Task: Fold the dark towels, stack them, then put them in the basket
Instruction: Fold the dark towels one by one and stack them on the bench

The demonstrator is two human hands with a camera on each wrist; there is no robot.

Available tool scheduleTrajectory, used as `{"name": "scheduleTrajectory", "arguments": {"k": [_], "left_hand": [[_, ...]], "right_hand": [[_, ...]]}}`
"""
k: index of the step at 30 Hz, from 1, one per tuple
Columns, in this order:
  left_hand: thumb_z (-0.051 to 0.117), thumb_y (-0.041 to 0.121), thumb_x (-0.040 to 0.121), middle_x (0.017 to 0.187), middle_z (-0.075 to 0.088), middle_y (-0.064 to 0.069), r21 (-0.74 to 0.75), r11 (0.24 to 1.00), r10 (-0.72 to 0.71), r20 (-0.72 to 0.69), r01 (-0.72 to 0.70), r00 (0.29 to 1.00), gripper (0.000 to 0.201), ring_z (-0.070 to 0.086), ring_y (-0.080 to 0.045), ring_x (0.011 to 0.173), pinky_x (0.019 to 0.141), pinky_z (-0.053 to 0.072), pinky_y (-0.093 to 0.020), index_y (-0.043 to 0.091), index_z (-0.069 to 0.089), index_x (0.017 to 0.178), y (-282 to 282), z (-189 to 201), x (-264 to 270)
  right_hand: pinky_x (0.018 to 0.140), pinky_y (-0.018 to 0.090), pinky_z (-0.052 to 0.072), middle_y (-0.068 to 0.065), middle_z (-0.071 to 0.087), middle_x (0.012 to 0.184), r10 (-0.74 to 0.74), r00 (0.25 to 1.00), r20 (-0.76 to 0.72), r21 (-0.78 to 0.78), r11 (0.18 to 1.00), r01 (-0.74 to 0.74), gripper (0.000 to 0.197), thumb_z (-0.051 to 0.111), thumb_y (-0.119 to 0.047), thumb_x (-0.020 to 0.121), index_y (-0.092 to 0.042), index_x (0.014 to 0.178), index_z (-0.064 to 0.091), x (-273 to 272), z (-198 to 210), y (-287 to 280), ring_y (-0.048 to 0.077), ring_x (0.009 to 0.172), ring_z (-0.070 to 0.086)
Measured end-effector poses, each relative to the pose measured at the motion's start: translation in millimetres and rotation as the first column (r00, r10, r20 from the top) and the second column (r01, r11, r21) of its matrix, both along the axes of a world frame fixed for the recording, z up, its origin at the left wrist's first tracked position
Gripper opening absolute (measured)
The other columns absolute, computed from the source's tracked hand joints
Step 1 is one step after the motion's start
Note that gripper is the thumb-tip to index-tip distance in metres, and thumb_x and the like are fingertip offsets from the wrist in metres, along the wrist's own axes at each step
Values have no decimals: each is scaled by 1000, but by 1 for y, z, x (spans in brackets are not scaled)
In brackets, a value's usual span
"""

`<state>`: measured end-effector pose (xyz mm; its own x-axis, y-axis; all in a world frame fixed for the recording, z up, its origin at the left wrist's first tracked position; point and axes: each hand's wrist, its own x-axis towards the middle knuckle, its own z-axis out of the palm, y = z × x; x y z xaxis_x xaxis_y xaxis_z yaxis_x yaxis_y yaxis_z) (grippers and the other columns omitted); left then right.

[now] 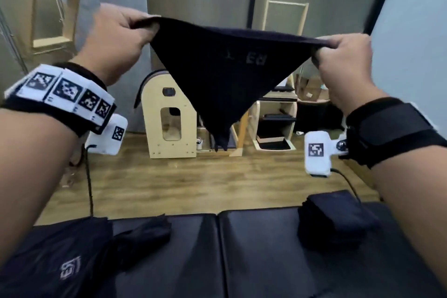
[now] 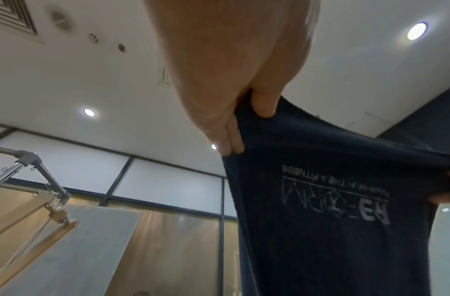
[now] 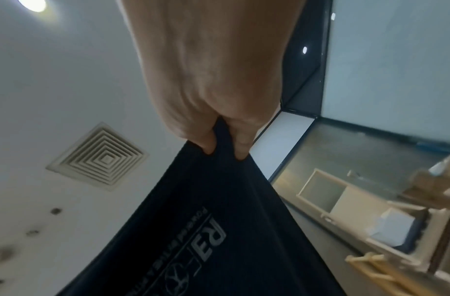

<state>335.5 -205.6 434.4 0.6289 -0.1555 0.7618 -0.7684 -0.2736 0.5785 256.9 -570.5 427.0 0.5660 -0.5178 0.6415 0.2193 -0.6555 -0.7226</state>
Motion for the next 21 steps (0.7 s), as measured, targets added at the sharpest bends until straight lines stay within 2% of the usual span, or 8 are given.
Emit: {"name": "scheduleTrajectory", "arguments": {"k": [3,5,6,9,12,14,16,21], "left_hand": [[63,8,94,86,67,0,74,996,-34,-92,40,995,16,56,-2,78,76,45,-22,20,73,99,-17,-38,-26],[63,6,95,73,64,11,109,992,-36,-172,55,984,17,54,1,68,66,43,-15,19,73,97,-29,-72,-46],[63,7,95,71,61,10,134,989,-31,-227,63,973,15,52,-4,66,62,42,-18,18,74,95,-34,-93,-56],[65,14,95,61,54,10,240,967,5,-367,89,930,16,41,-4,53,52,33,-22,24,78,93,-48,-171,-95],[65,15,95,55,53,13,320,938,60,-523,131,850,16,39,1,52,53,34,-23,18,78,86,-56,-252,-137],[64,19,95,57,56,9,367,913,96,-615,177,783,17,41,-2,52,56,37,-26,13,76,84,-61,-301,-168],[65,24,95,62,64,3,453,872,179,-649,186,739,16,46,-2,54,58,41,-29,18,75,85,-64,-339,-195],[64,31,95,59,53,5,584,776,325,-695,239,642,27,44,-11,57,53,36,-20,10,67,78,-74,-389,-269]], "right_hand": [[60,28,43,0,62,71,-81,988,-131,-137,989,63,29,57,-8,81,-12,98,80,-45,-36,-12,17,64,53],[72,30,50,10,76,91,-106,966,-237,-207,977,57,29,58,-6,87,-16,103,80,-76,-69,-26,23,78,63],[78,32,53,13,77,101,-128,943,-308,-233,971,56,29,59,-5,88,-17,104,80,-90,-88,-34,26,85,65],[88,43,56,16,75,105,-215,810,-545,-390,921,-19,26,61,-5,88,-22,98,77,-143,-158,-52,39,99,68],[105,35,46,1,71,128,-175,661,-730,-391,900,-194,27,65,-10,91,-17,113,78,-195,-236,-62,30,120,64],[100,33,47,0,72,124,-150,592,-792,-380,880,-285,24,67,-11,91,-15,112,78,-228,-281,-66,27,117,66],[91,34,51,4,77,110,-125,559,-820,-357,874,-330,24,68,-5,86,-14,105,80,-252,-317,-71,32,107,69],[82,36,51,2,77,95,-87,453,-887,-299,856,-421,21,62,-9,85,-20,92,79,-304,-381,-90,32,97,70]]}}
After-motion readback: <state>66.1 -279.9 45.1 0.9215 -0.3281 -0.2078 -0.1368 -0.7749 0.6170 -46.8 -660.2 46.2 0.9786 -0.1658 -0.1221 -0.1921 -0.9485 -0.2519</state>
